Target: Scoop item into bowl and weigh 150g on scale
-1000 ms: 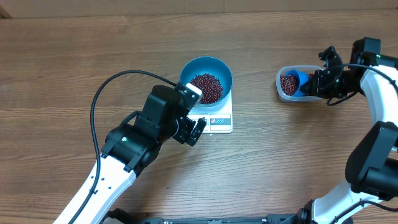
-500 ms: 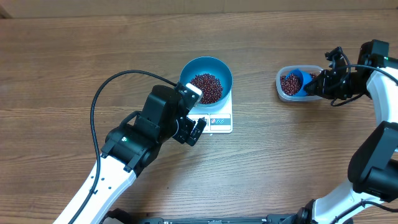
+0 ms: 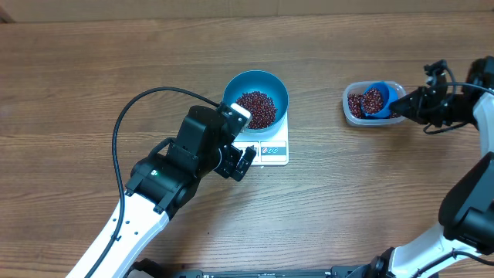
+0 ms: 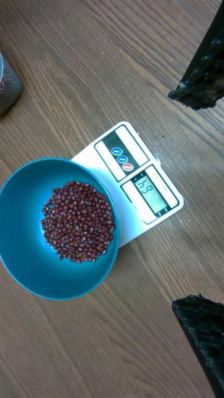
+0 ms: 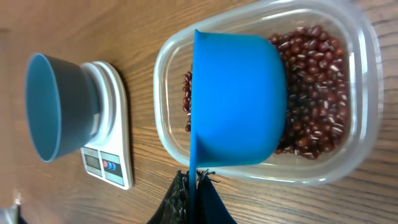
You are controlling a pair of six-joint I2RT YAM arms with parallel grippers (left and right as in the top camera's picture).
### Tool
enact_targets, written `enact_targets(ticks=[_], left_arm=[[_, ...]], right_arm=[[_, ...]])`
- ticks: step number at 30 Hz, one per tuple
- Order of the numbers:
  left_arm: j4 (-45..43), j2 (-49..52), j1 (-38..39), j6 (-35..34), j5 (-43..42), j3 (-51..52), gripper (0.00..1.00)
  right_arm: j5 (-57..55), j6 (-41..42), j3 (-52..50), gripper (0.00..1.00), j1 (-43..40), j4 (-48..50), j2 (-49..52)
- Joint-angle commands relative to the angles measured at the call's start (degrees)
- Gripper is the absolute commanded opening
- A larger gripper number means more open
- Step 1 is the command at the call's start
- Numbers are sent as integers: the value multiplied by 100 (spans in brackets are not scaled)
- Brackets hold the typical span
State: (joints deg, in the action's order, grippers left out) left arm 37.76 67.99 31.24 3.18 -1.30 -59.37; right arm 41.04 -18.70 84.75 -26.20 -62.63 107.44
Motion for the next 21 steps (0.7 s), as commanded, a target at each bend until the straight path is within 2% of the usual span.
enact_targets(ticks=[1,21], left_arm=[[-9,-76,-11,50,0,-13,99],[-9,-76,-11,50,0,-13,100]], right_arm=[[581,-133,-17,4,-184,13,7],[1552,-105,-15,4,-356,-120,7]])
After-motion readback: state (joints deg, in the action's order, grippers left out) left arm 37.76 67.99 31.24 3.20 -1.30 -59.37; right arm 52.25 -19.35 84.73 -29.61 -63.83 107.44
